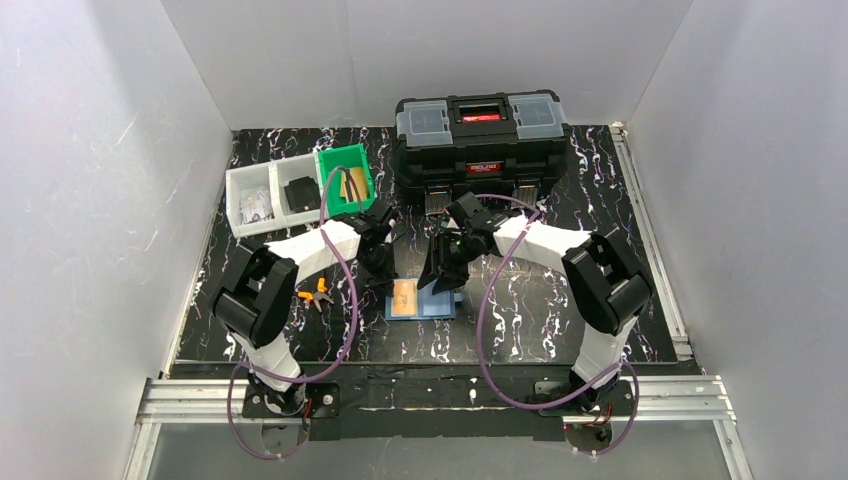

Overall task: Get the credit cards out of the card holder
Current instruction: Remove the credit card from the card holder.

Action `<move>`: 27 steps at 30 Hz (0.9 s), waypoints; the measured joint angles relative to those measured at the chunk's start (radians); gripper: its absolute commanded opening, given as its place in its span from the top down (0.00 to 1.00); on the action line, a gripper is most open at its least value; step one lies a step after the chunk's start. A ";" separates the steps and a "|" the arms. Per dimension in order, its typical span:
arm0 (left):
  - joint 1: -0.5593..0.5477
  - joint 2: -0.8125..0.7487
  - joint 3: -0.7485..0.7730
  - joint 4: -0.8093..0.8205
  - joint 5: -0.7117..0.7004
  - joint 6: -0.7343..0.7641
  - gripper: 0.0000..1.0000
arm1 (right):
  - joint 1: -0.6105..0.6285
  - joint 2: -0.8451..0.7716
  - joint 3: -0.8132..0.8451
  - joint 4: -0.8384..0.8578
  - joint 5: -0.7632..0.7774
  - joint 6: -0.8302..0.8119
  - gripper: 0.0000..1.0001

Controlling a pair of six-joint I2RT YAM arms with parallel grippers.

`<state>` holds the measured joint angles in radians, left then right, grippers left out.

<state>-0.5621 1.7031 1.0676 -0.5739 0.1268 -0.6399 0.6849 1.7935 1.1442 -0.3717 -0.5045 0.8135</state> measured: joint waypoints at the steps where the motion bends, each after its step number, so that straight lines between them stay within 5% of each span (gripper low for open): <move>1: 0.000 0.006 -0.005 0.005 0.001 -0.002 1.00 | 0.005 0.013 0.000 0.006 -0.002 0.000 0.48; 21: -0.044 0.023 -0.035 0.072 0.030 -0.082 1.00 | 0.011 0.084 -0.043 0.061 -0.015 -0.005 0.57; 27: -0.044 0.028 -0.031 0.068 0.029 -0.093 1.00 | 0.011 0.089 -0.059 0.071 -0.020 -0.005 0.69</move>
<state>-0.6064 1.7309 1.0363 -0.5056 0.1558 -0.7326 0.6960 1.8820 1.0855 -0.3012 -0.5243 0.8082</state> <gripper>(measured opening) 0.007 0.365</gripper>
